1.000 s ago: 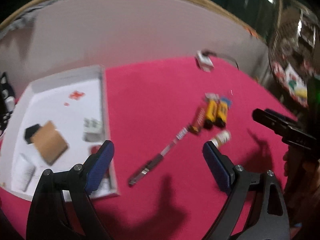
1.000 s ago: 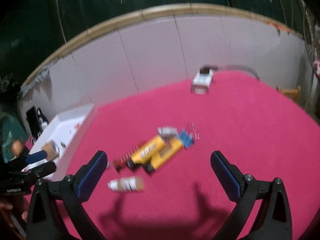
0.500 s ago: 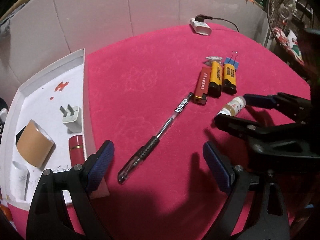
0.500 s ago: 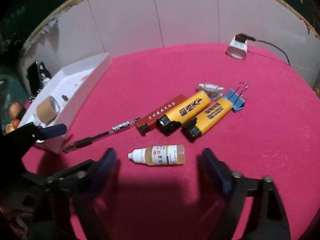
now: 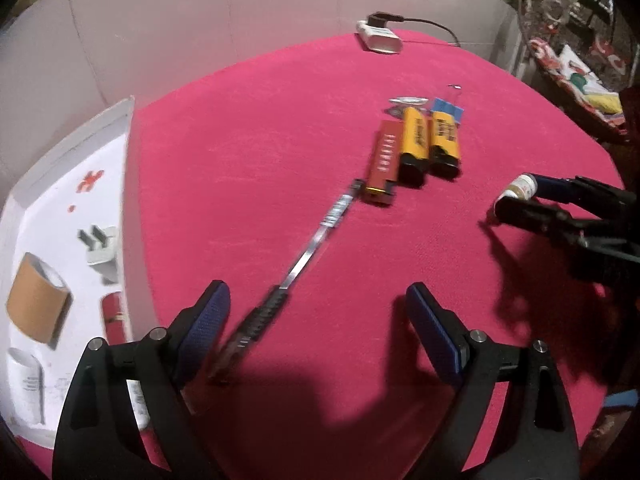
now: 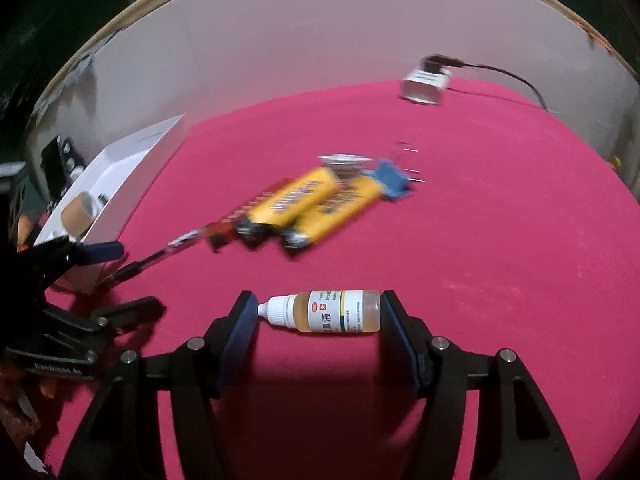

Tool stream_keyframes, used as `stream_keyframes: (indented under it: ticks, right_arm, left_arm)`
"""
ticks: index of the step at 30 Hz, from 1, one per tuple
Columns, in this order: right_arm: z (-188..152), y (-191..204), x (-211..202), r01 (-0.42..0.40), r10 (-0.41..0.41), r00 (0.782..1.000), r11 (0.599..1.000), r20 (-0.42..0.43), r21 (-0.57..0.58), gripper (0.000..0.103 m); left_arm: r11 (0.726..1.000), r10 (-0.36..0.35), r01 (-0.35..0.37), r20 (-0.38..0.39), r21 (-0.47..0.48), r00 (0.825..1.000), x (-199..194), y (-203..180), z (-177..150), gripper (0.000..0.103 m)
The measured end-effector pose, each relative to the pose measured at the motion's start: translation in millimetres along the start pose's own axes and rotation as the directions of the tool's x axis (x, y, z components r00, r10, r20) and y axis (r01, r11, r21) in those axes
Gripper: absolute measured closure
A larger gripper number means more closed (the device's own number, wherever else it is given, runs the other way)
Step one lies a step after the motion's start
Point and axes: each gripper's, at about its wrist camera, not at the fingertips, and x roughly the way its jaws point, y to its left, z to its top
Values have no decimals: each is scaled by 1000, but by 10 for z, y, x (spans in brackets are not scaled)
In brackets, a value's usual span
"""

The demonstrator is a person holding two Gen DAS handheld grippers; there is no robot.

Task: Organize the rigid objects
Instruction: 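Grasp the black pen by its middle with the left tool, then carry the pen and dropper bottle into the white tray and open both tools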

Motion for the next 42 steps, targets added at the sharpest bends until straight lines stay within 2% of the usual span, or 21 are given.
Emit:
stream_keyframes:
  ticks: [2, 3, 4, 5, 6, 8, 10, 13, 16, 17, 20, 22, 24, 27, 33, 42]
  right_arm:
    - [-20, -73, -44, -11, 11, 1000, 1000, 5, 17, 40]
    - [-32, -102, -59, -20, 20, 1000, 999, 7, 26, 40]
    - [-40, -114, -67, -29, 29, 1000, 999, 9, 31, 40]
    - [-41, -120, -70, -34, 34, 999, 999, 10, 35, 40]
    - [-40, -119, -68, -35, 35, 999, 999, 10, 36, 40]
    - [-41, -106, -73, -32, 32, 999, 999, 9, 32, 40]
    - [-34, -109, -68, -35, 35, 999, 999, 9, 34, 40]
    - [-30, -132, -65, -44, 44, 999, 998, 11, 41, 40]
    - [-27, -128, -60, -42, 41, 999, 998, 10, 39, 40]
    - [-29, -126, -60, -41, 40, 999, 998, 10, 38, 40]
    - [-32, -122, -59, -39, 39, 999, 999, 9, 34, 40]
    - [-34, -105, -58, -37, 37, 999, 999, 7, 28, 40]
    - [-43, -83, -66, -37, 36, 999, 999, 6, 17, 40]
    - [-70, -30, -94, -45, 45, 999, 999, 6, -3, 40]
    - [-116, 56, -244, -70, 71, 997, 997, 44, -26, 41]
    - [3, 189, -504, -66, 75, 988, 996, 137, -67, 41]
  left_arm:
    - [1000, -7, 7, 0, 17, 1000, -31, -83, -14, 14]
    - [999, -48, 48, -5, 18, 999, -60, -134, -20, 18]
    - [992, -128, 128, -10, 4, 992, -116, -183, -35, 19]
    - [986, -166, 166, -9, 1, 986, -154, -209, -42, 19]
    - [985, -174, 174, 0, 13, 985, -201, -254, -47, 19]
    - [995, -93, 91, 30, 51, 995, -264, -304, -34, 19]
    - [999, -37, 36, 32, 30, 999, -243, -221, -2, 19]
    - [999, -25, 25, 2, -41, 1000, -134, -73, 20, 19]
    - [999, -30, 29, -16, -34, 999, -20, -95, -30, 22]
    - [1000, -8, 8, -3, -14, 1000, -8, -137, -53, 23]
    - [1000, -10, 9, 27, 15, 1000, -30, -217, -87, 40]
    - [999, -21, 19, 46, 33, 999, -67, -274, -116, 72]
    - [999, -30, 28, 52, 34, 998, -99, -306, -143, 89]
    - [1000, -18, 17, 69, 15, 997, -121, -307, -174, 93]
    - [1000, 3, -2, 130, -13, 992, -271, -280, -127, 94]
    - [998, 40, -25, 266, -60, 963, -688, -201, -100, 94]
